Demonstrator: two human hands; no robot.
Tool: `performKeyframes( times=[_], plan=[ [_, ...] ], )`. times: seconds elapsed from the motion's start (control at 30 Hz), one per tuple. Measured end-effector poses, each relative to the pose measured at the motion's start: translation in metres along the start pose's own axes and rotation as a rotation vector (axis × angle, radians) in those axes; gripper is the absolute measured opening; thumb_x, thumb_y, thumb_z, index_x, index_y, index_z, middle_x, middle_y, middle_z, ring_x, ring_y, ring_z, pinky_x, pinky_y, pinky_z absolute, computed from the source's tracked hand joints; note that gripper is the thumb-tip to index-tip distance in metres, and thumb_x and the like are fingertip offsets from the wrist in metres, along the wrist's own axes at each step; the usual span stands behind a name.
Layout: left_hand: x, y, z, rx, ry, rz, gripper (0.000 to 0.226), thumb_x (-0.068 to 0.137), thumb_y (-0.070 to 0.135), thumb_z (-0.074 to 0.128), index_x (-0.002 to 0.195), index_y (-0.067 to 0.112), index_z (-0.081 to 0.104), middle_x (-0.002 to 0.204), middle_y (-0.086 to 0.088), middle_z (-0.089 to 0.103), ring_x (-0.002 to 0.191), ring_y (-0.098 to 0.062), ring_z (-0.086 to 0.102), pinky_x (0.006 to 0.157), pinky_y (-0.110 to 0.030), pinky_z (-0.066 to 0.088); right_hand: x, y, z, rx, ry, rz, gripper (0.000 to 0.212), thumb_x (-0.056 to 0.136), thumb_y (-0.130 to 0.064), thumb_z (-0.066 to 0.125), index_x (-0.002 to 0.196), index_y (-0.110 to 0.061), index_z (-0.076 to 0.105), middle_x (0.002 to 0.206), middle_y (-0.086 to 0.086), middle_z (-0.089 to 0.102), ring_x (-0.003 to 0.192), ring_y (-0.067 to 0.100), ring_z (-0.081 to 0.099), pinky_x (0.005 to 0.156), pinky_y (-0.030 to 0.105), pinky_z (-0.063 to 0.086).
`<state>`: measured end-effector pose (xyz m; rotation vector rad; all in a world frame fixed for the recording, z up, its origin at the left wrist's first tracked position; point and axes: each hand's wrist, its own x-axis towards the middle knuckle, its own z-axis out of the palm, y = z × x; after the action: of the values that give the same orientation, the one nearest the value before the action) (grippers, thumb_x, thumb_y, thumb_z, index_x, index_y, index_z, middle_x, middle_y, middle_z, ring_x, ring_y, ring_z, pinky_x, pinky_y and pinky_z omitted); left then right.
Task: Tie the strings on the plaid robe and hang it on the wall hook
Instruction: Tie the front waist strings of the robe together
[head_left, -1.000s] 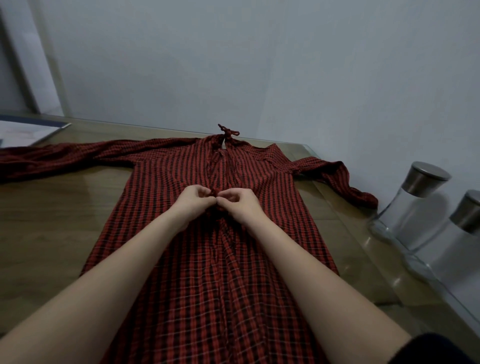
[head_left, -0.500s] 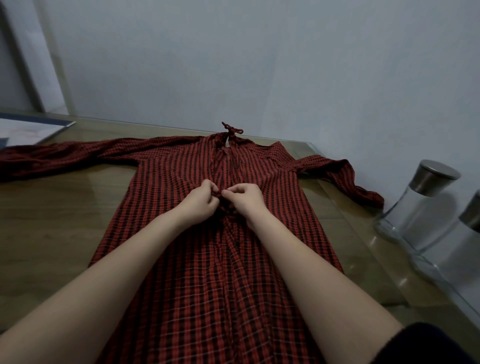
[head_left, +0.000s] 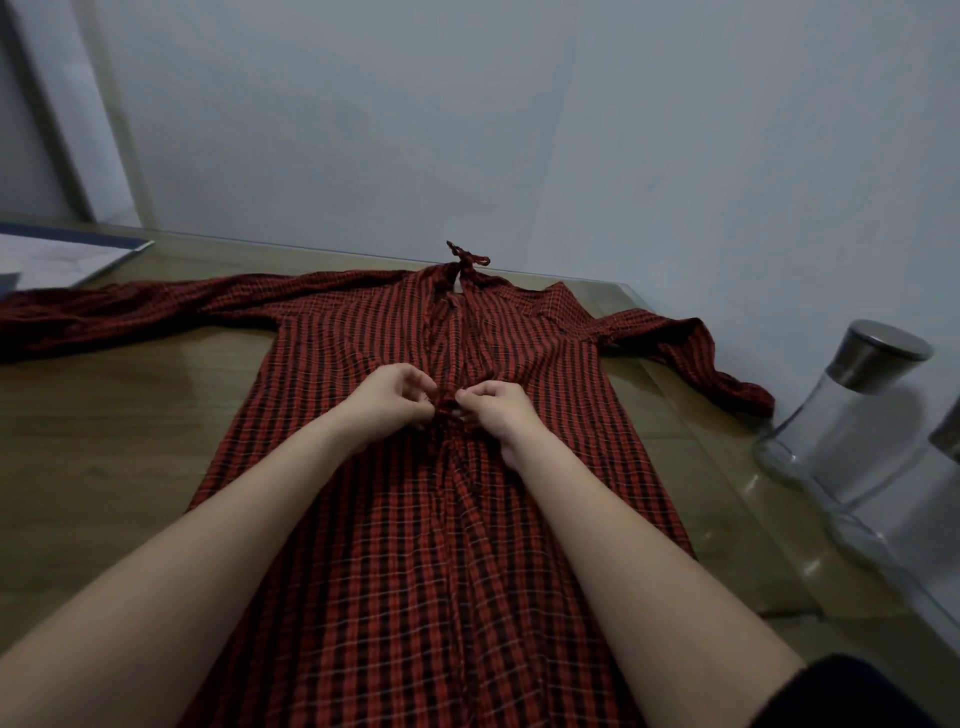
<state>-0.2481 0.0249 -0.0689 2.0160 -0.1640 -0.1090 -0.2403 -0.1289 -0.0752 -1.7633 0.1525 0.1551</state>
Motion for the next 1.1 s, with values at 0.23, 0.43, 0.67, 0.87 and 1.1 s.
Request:
performKeyframes(
  times=[0.23, 0.43, 0.67, 0.87, 1.1],
  plan=[
    [-0.002, 0.012, 0.011, 0.467, 0.163, 0.087, 0.022, 0.087, 0.011, 0.052, 0.099, 0.003, 0.068, 0.088, -0.008, 0.065, 0.080, -0.021, 0.059, 0.070, -0.023, 0.040, 0.006, 0.002, -0.001, 0.075, -0.024, 0.067, 0.019, 0.093, -0.008, 0.053, 0.074, -0.011, 0.057, 0.075, 0.006, 0.063, 0.070, 0.014, 0.060, 0.072, 0.028, 0.053],
    [-0.001, 0.008, 0.013, 0.420, 0.228, 0.104, 0.023, 0.091, 0.015, 0.054, 0.105, 0.007, 0.070, 0.109, -0.008, 0.070, 0.102, -0.022, 0.063, 0.085, -0.022, 0.043, 0.003, 0.003, -0.008, 0.208, -0.058, 0.094, 0.019, 0.094, -0.004, 0.051, 0.075, -0.007, 0.055, 0.074, 0.007, 0.060, 0.070, 0.014, 0.059, 0.079, 0.030, 0.053],
    [0.003, -0.003, 0.013, 0.191, 0.206, -0.034, 0.026, 0.094, 0.031, 0.048, 0.094, 0.010, 0.064, 0.092, -0.002, 0.063, 0.086, -0.017, 0.058, 0.076, -0.030, 0.045, 0.003, 0.003, -0.008, 0.180, -0.043, 0.084, 0.021, 0.094, -0.005, 0.050, 0.074, -0.007, 0.054, 0.076, 0.007, 0.058, 0.066, 0.014, 0.057, 0.059, 0.020, 0.048],
    [0.003, -0.008, 0.010, 0.032, 0.063, -0.084, 0.035, 0.098, 0.032, 0.039, 0.105, 0.006, 0.060, 0.100, -0.005, 0.059, 0.095, -0.019, 0.055, 0.089, -0.036, 0.046, 0.005, 0.004, -0.004, 0.159, -0.003, 0.103, 0.022, 0.095, -0.005, 0.050, 0.073, -0.009, 0.052, 0.074, 0.006, 0.057, 0.063, 0.014, 0.055, 0.056, 0.020, 0.045],
    [-0.006, -0.016, 0.002, -0.238, -0.131, 0.020, 0.025, 0.098, 0.023, 0.040, 0.083, 0.011, 0.055, 0.079, 0.000, 0.051, 0.077, -0.010, 0.048, 0.076, -0.023, 0.041, 0.011, 0.002, 0.003, 0.200, 0.106, 0.169, 0.023, 0.095, -0.005, 0.048, 0.072, -0.009, 0.054, 0.068, 0.005, 0.056, 0.060, 0.011, 0.051, 0.062, 0.022, 0.045]
  ],
)
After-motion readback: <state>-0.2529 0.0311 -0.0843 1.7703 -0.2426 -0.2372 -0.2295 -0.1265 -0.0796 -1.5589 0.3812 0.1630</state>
